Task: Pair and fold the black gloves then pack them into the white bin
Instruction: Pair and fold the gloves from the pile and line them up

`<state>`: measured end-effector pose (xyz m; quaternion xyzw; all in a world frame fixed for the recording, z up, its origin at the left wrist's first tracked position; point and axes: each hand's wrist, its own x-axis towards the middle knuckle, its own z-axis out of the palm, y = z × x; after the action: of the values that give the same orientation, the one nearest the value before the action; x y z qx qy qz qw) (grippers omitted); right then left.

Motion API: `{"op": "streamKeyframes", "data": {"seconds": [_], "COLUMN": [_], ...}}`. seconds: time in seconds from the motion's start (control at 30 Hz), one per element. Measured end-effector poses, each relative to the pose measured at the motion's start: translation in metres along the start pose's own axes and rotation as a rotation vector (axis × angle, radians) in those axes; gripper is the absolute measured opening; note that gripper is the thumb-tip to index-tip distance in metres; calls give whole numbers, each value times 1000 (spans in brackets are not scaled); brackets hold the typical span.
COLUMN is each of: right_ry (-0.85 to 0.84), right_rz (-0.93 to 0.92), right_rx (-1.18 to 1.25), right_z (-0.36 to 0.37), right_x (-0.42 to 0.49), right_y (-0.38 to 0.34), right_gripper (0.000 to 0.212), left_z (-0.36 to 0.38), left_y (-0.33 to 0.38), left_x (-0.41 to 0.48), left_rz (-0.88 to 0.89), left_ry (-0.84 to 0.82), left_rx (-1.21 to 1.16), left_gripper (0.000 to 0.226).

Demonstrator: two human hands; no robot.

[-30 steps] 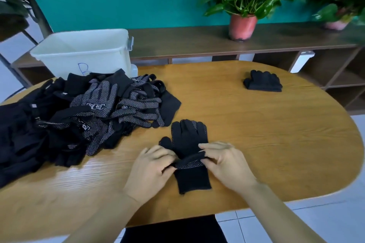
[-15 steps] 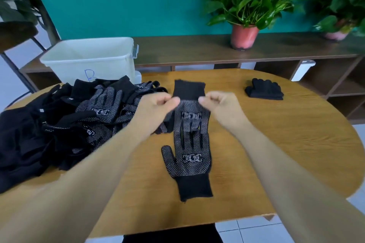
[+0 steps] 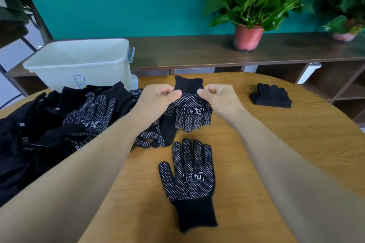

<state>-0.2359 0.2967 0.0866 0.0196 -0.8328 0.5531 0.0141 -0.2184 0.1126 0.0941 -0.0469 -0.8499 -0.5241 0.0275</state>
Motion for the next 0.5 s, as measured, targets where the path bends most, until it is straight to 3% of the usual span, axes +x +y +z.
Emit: {"op": "streamKeyframes", "data": {"seconds": [0.33, 0.5], "right_ry": [-113, -117], "right_rz": [47, -56], "right_rx": [5, -48], "right_z": [5, 0], "right_x": [-62, -91], "right_y": [47, 53], "right_gripper": [30, 22], "left_z": [17, 18], "left_y": [-35, -43], "left_x": [-57, -85], "left_rz": [28, 105], "left_ry": [-99, -69], "left_rx": [3, 40], "left_gripper": [18, 29]}}
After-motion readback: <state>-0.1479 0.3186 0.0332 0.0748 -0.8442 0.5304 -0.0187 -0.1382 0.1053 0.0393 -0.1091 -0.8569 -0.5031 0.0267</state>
